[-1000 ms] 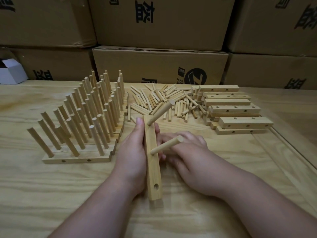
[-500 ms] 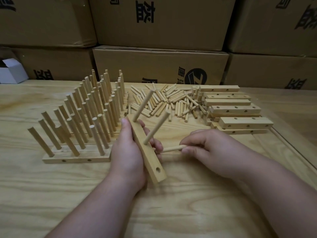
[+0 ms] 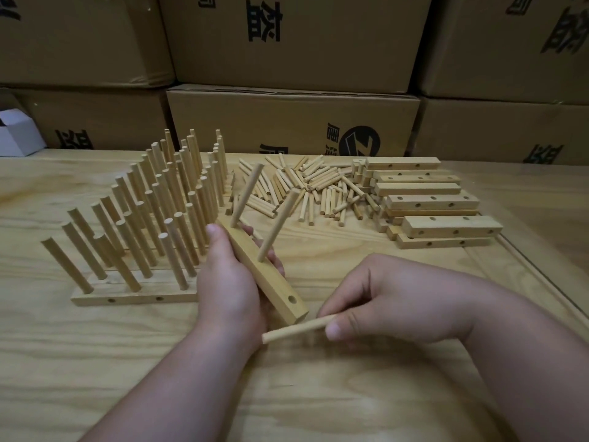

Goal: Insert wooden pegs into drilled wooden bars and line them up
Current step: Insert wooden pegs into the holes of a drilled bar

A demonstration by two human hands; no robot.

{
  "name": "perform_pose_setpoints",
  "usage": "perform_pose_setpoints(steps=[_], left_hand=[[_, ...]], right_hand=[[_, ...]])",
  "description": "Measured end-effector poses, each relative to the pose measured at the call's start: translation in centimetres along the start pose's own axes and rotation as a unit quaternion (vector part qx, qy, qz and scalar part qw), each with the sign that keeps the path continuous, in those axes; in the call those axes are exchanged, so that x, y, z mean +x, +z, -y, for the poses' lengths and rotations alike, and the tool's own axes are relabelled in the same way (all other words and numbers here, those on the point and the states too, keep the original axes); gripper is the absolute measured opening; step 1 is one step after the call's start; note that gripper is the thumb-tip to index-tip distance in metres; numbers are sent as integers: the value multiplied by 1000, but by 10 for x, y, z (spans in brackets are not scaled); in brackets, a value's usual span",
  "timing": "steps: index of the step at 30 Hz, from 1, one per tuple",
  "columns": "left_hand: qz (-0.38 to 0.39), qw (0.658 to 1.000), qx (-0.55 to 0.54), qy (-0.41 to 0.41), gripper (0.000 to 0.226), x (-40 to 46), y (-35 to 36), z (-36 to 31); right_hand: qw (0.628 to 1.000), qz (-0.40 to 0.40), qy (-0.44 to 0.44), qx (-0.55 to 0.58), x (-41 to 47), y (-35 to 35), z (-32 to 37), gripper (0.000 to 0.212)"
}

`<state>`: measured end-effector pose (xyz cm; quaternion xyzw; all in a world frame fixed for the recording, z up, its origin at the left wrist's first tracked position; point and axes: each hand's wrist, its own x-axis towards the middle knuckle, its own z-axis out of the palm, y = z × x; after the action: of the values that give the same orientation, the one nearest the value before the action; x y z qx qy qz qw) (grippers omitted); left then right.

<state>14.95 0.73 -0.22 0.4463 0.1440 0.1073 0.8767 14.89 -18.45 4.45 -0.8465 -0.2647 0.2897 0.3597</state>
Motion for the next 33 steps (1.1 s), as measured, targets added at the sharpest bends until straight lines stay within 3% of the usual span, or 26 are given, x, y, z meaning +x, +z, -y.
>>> perform_pose_setpoints(steps=[8, 11, 14, 19, 26, 33], left_hand=[[56, 997, 47, 8, 53, 2, -2, 5], [73, 996, 53, 20, 48, -1, 0, 5], [58, 997, 43, 12, 46, -2, 0, 3], [41, 999, 16, 3, 46, -2, 1, 0], [34, 995, 78, 46, 44, -4, 2, 3], [20, 989, 124, 74, 45, -6, 2, 4]], right_hand=[[995, -102, -21, -9, 8, 9, 1, 14], [995, -96, -25, -3, 4, 4, 2, 15], [996, -85, -38, 8, -5, -7, 3, 15], [987, -151, -46, 37, -12, -17, -2, 15], [977, -197, -58, 47, -6, -11, 1, 14], [979, -201, -31, -18, -7, -7, 8, 11]])
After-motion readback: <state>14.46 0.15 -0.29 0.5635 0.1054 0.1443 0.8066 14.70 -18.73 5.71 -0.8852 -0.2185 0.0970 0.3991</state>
